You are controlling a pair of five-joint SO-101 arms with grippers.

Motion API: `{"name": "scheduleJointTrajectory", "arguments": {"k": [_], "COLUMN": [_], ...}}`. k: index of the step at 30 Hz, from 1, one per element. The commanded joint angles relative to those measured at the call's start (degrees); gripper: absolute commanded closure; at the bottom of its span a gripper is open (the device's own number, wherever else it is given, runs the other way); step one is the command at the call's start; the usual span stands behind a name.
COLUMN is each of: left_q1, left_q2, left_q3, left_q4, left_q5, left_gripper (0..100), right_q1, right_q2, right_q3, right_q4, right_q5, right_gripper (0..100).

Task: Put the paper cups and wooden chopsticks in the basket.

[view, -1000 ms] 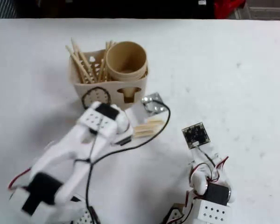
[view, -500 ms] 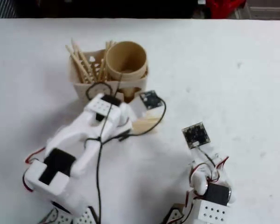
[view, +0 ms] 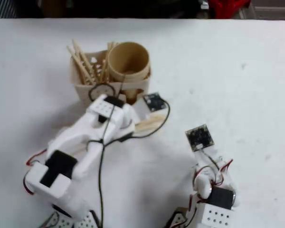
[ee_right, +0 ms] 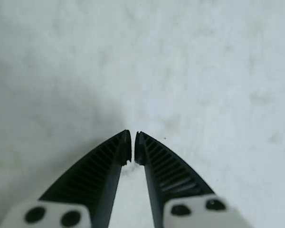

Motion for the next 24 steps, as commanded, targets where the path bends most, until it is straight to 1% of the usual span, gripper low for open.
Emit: {"name": "scheduleJointTrajectory", "arguments": {"k": [1,6,17,20,24], "left_q1": [0.0,2.9,2.9,2.7,0.1], "left_q2": [1.0,-2.1,-24.0,-27.9,-27.9], "left_q3": [-0.3,3.1,14.1,15.6,17.7], "left_q4": [1.6,1.8,1.3,-1.1,-6.0], "left_q5": [-0.4,-1.8,-2.1,-1.8,-1.8], "left_gripper": [98,98,98,98,98], "right_q1": [-0.7,-0.7,-0.7,-0.7,-0.7], "right_q2": [-0.6,-0.6,-0.6,-0.6,-0.6], "right_q3": [0.5,0.5,0.5,0.5,0.5], "right_q4": [0.1,0.1,0.1,0.1,0.1], "right_q5": [0.4,0.4,0.4,0.4,0.4], "right_gripper": [96.6,96.6,96.6,96.6,96.6]}}
